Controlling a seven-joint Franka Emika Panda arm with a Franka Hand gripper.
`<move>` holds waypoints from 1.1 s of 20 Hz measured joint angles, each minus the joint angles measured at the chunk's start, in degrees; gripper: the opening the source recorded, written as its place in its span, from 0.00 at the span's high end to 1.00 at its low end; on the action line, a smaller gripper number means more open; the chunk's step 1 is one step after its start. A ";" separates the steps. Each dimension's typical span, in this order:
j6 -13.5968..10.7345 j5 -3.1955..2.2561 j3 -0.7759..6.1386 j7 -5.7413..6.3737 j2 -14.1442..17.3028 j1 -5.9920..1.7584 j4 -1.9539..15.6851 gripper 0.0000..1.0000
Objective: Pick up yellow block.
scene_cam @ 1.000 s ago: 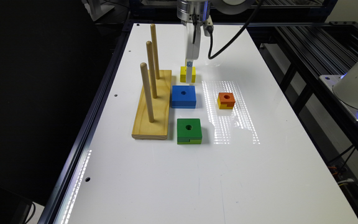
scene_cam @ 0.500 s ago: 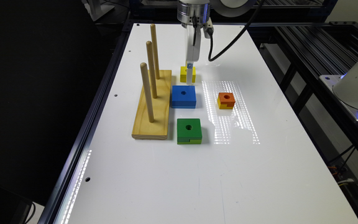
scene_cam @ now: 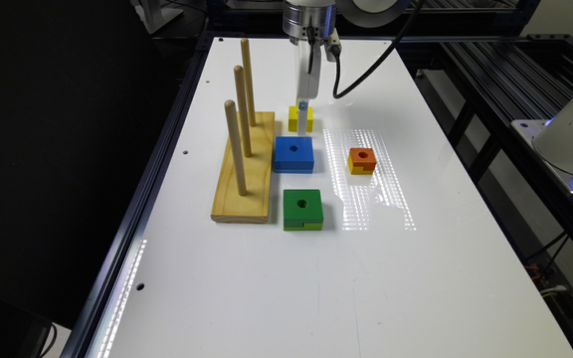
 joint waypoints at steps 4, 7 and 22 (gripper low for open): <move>0.00 0.00 0.01 0.00 0.00 0.00 0.00 0.00; 0.34 0.00 0.02 0.00 0.68 0.00 0.01 0.00; 0.85 0.00 0.03 0.00 0.84 -0.03 0.06 1.00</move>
